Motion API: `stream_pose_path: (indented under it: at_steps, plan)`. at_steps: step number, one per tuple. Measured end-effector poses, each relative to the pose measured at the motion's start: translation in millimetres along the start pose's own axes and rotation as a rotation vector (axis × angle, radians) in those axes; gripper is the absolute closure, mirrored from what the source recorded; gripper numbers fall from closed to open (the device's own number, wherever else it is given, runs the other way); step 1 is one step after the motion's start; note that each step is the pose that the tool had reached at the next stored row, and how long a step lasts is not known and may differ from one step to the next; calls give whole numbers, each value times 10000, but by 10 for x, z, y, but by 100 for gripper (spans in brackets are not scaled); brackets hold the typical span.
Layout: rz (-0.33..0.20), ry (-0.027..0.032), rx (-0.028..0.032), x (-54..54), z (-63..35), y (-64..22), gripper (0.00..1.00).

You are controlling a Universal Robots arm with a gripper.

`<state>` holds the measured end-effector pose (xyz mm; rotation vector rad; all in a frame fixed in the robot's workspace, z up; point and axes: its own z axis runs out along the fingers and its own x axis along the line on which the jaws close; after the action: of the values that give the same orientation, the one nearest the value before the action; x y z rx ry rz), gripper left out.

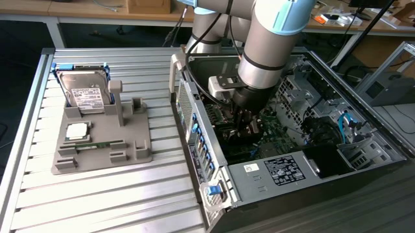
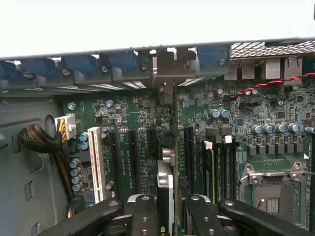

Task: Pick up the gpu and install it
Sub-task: 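Insert the gpu into the slot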

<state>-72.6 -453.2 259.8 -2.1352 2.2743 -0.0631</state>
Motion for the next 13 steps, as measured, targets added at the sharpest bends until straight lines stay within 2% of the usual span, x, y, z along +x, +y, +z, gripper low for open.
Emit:
stream_pose_path:
  at_steps: [13]
  plan:
    - [-74, -9, 35, 0, -36, 10, 73]
